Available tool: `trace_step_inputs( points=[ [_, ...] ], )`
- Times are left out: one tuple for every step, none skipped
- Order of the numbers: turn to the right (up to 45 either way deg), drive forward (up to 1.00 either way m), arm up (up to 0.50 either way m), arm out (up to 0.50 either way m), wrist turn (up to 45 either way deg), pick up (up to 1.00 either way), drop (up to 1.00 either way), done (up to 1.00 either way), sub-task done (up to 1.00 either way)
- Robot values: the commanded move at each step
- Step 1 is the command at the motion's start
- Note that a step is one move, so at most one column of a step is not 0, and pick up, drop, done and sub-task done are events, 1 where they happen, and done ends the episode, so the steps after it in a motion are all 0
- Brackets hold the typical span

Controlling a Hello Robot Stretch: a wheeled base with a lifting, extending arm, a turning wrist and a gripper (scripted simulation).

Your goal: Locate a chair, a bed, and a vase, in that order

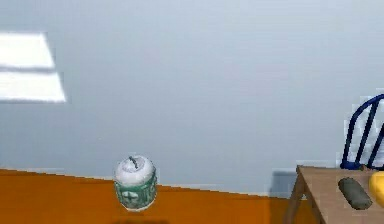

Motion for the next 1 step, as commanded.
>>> trace_step_inputs(
  points=[
    [0.0,0.05,0.0,0.0,0.0,0.0,0.0,0.0,0.0]
  ],
)
